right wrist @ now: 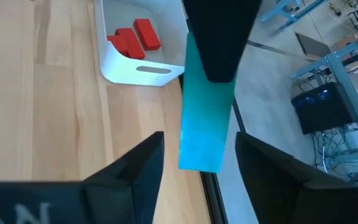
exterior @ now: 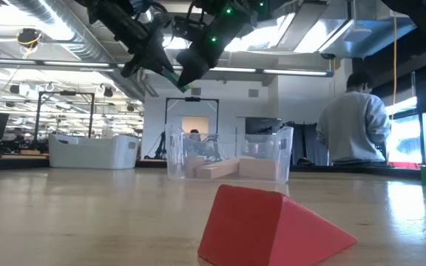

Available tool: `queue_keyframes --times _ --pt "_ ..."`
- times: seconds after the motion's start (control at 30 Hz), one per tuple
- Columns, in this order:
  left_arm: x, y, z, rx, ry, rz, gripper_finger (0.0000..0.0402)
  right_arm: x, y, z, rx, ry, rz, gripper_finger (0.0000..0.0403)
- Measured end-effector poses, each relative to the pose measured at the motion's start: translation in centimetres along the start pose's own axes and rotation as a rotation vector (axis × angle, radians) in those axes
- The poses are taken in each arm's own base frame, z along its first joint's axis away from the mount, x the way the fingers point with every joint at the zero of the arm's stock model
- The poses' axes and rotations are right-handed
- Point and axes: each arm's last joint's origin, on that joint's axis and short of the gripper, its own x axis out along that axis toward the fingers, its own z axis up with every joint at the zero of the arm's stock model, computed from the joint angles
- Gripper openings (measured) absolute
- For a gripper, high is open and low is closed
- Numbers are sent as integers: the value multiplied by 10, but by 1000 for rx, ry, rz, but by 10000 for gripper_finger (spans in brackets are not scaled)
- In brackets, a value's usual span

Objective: Sort & place blocks by color
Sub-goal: Put the green block into the white bin

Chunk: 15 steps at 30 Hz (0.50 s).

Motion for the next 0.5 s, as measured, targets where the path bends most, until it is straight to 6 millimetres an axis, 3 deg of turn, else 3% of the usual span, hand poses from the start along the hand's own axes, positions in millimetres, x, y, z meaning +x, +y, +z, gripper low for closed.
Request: queue_keyframes --times 0.17,0.4,0.5 --pt "-3 8 -3 49 51 35 44 -17 -14 14 -10 19 13 204" --pt "-9 20 -17 127 258 -27 44 -59 -46 37 -12 18 127 206" --pt "-19 21 -29 237 381 -80 44 -79 -62 44 -5 16 122 206"
